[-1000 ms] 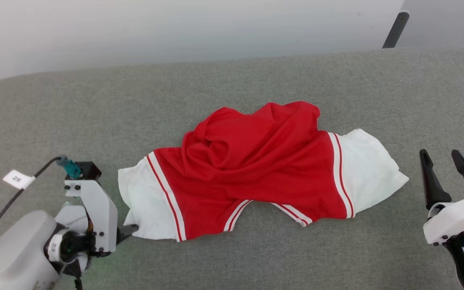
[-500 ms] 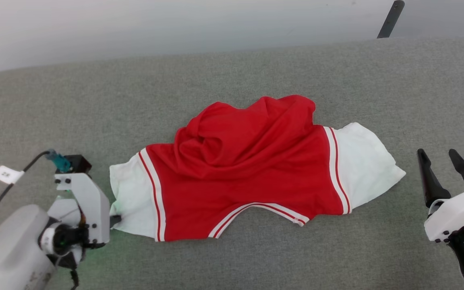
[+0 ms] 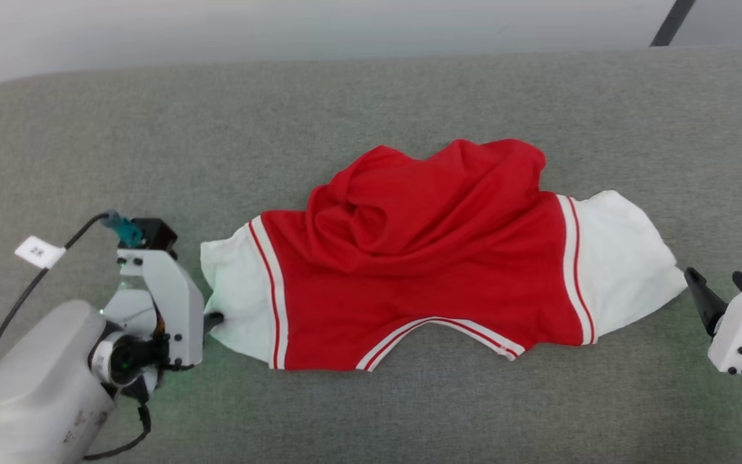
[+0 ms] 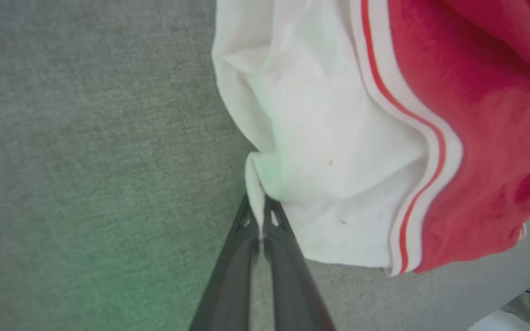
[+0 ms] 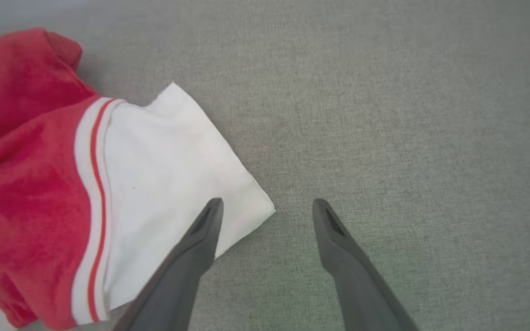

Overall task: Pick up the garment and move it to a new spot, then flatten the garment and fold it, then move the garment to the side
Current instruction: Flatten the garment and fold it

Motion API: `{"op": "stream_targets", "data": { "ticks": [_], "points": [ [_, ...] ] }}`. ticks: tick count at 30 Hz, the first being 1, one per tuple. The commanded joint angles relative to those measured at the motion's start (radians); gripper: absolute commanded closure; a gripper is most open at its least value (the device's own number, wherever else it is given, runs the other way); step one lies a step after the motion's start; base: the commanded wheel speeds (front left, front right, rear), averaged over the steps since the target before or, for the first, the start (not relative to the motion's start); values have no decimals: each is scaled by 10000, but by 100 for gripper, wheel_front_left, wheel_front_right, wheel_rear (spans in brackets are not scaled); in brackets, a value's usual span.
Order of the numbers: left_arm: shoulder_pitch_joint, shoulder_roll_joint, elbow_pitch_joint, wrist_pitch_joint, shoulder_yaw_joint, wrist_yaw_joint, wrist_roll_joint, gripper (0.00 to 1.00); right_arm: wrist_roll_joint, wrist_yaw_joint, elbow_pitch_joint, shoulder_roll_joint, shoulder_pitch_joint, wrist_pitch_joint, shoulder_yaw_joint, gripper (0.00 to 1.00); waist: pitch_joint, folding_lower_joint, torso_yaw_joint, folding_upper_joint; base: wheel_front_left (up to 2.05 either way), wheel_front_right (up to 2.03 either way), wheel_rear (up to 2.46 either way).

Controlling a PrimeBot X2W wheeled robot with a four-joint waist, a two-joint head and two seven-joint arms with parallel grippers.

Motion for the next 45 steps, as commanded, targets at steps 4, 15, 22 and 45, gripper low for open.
{"op": "stream_targets", "data": {
  "ticks": [4,15,22,45],
  "points": [
    [-100,-377,33,-102,-173,-67,127,100,-24,-10,436,-42,-346,419,-183,0,354,0,315,0,0,0,0],
    [-301,-565,390,-293,-197,-231,196,100,-198,-10,1678,180,-707,1801,-361,100,779,0,571,0,0,0,0],
    [-571,-603,623,-309,-195,-393,221,100,-181,-10,1735,336,-1175,2195,-950,100,685,0,637,0,0,0,0],
    [-4006,-776,711,-183,71,-873,864,100,71,-10,1073,-202,-4356,1441,447,100,-1452,0,770,0,0,0,0]
  ]
}}
